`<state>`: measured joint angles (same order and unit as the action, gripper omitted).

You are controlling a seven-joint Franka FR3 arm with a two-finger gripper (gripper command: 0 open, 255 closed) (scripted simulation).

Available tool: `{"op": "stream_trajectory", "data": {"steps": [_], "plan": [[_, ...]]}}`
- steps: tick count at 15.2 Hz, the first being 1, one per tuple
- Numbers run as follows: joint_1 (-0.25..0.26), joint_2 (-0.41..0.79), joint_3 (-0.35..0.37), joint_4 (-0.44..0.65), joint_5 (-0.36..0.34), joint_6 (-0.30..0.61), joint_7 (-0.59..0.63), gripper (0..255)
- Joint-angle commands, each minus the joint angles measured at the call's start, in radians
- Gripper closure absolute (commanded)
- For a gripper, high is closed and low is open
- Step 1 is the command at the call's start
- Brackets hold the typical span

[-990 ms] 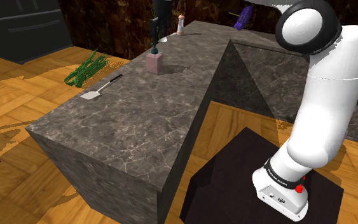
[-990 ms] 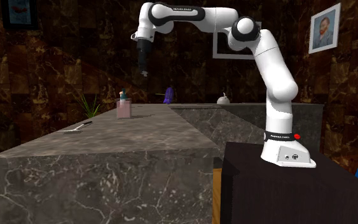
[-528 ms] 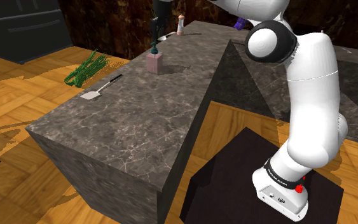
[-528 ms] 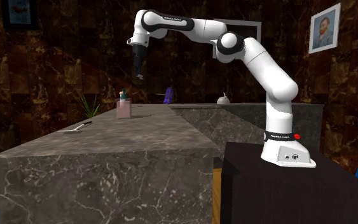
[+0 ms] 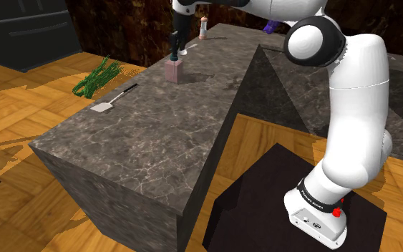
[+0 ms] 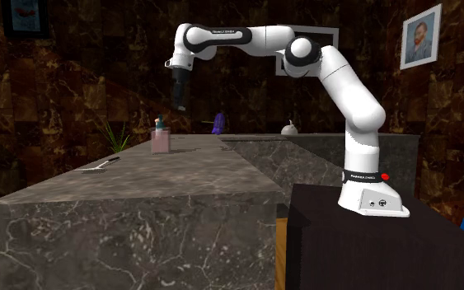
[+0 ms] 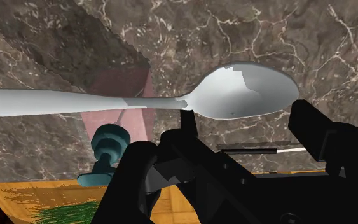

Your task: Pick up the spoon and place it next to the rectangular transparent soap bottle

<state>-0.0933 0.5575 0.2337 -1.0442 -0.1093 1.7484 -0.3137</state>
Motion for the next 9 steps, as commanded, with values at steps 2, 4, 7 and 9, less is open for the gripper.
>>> {"op": "stream_trajectory", "data": {"steps": [2,4,7,9], "plan": [[-0.007,-0.014,0.000,-0.064,0.003,0.050,0.000,255],[-0.011,-0.021,0.000,-0.102,0.003,0.081,0.000,255],[-0.015,-0.027,0.000,-0.152,0.004,0.125,0.001,255],[-0.018,-0.029,0.000,-0.183,0.004,0.154,0.002,255]]}}
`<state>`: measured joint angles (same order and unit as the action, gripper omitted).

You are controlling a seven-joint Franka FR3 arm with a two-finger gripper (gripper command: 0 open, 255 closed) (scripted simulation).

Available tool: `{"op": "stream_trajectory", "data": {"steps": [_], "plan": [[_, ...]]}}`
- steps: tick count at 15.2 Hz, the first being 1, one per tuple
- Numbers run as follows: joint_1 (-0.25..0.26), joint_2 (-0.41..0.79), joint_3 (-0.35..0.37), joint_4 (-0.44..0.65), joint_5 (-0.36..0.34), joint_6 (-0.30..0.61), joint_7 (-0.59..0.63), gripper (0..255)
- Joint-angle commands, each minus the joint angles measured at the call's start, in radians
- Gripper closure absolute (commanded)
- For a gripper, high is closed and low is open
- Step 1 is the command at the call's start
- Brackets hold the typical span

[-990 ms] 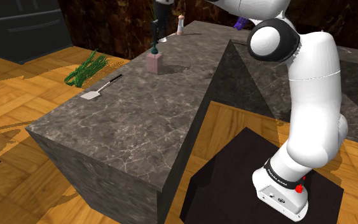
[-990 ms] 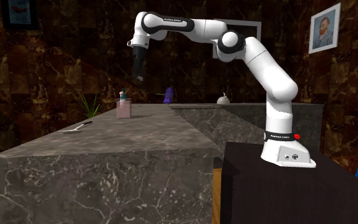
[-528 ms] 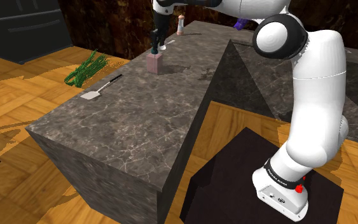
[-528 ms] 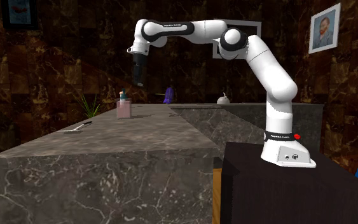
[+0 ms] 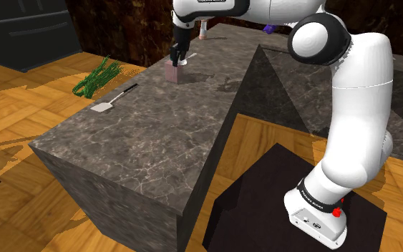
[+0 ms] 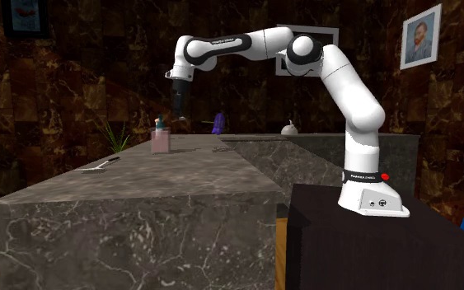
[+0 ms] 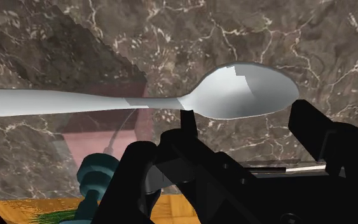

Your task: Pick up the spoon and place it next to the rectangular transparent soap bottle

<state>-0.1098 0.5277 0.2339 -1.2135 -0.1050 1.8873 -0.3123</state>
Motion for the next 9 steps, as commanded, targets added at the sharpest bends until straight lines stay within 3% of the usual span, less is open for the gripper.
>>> {"op": "stream_trajectory", "data": {"steps": [1,9], "plan": [[-0.002,0.000,0.000,-0.028,0.000,0.028,0.001,255],[-0.008,0.005,-0.003,-0.127,-0.003,0.133,0.004,255]]}}
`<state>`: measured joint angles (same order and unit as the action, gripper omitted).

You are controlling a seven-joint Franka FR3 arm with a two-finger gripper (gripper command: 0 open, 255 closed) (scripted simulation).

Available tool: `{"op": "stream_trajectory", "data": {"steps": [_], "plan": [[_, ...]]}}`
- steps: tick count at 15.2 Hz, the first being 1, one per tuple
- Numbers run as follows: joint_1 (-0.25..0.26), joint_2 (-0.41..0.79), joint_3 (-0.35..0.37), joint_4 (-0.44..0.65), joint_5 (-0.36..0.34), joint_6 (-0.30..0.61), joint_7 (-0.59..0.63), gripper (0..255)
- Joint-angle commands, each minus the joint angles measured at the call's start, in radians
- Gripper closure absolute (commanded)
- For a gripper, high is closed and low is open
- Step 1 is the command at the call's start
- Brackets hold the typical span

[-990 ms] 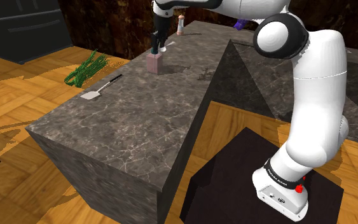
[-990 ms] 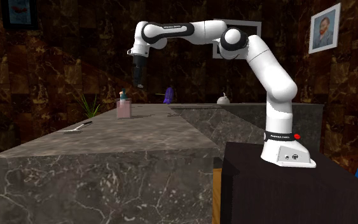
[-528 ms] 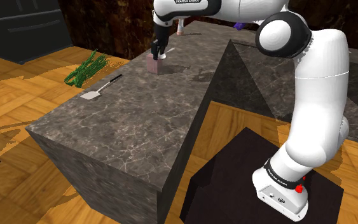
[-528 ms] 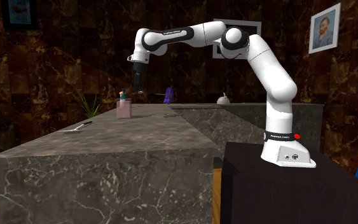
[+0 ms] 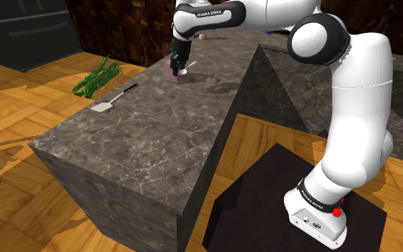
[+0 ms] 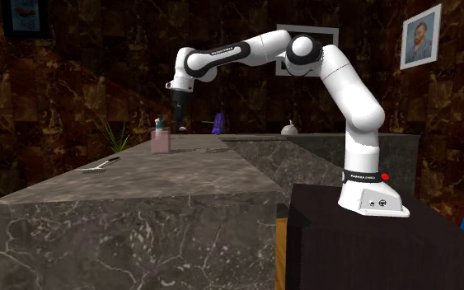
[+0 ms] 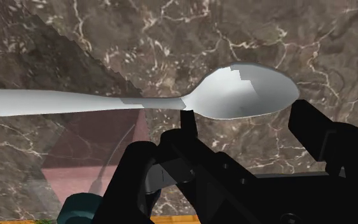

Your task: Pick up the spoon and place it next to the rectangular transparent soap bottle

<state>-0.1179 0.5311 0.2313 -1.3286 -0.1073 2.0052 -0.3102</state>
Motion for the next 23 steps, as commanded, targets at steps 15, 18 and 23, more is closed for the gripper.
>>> {"op": "stream_trajectory", "data": {"steps": [15,18,23], "plan": [[-0.001,0.053,-0.010,-0.135,-0.016,0.188,0.011,255],[0.000,0.070,-0.013,-0.153,-0.020,0.222,0.013,255],[0.000,0.070,-0.013,-0.153,-0.020,0.222,0.013,255]]}}
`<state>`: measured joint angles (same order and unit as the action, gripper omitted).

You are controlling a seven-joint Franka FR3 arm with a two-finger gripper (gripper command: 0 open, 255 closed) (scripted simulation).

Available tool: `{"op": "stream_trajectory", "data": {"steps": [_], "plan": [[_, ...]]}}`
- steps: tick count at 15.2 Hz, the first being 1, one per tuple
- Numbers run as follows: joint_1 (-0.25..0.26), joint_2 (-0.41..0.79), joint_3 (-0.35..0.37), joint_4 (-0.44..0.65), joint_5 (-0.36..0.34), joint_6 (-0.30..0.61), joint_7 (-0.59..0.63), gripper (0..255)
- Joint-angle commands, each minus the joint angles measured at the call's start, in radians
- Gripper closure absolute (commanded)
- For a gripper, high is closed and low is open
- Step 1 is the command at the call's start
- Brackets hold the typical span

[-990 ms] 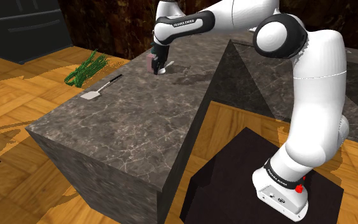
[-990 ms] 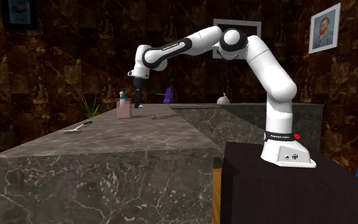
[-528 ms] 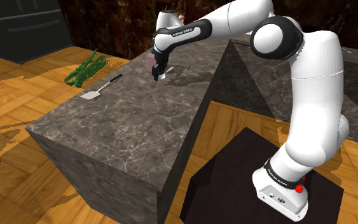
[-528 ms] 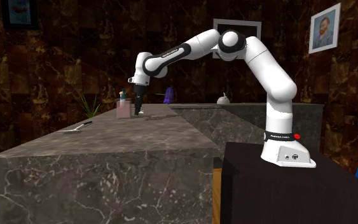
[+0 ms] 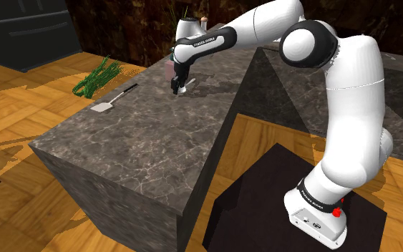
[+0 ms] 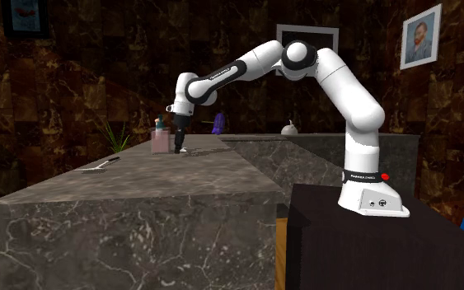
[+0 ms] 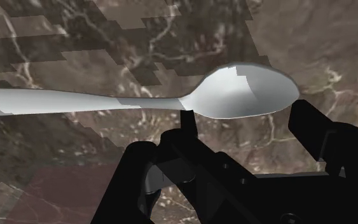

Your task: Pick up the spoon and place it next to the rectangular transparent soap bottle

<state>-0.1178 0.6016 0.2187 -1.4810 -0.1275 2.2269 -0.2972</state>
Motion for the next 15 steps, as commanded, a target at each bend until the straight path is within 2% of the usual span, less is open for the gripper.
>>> {"op": "stream_trajectory", "data": {"steps": [1,3,4,9,13,15], "plan": [[0.000,0.000,0.000,-0.001,0.000,0.001,0.000,255],[0.000,0.000,0.000,0.000,0.000,0.000,0.000,255],[0.000,0.000,0.000,0.000,0.000,0.000,0.000,0],[0.000,0.000,0.000,0.000,0.000,0.000,0.000,0],[-0.009,-0.072,0.010,0.013,0.016,-0.084,-0.009,0],[-0.009,-0.072,0.010,0.012,0.016,-0.084,-0.009,0]]}}
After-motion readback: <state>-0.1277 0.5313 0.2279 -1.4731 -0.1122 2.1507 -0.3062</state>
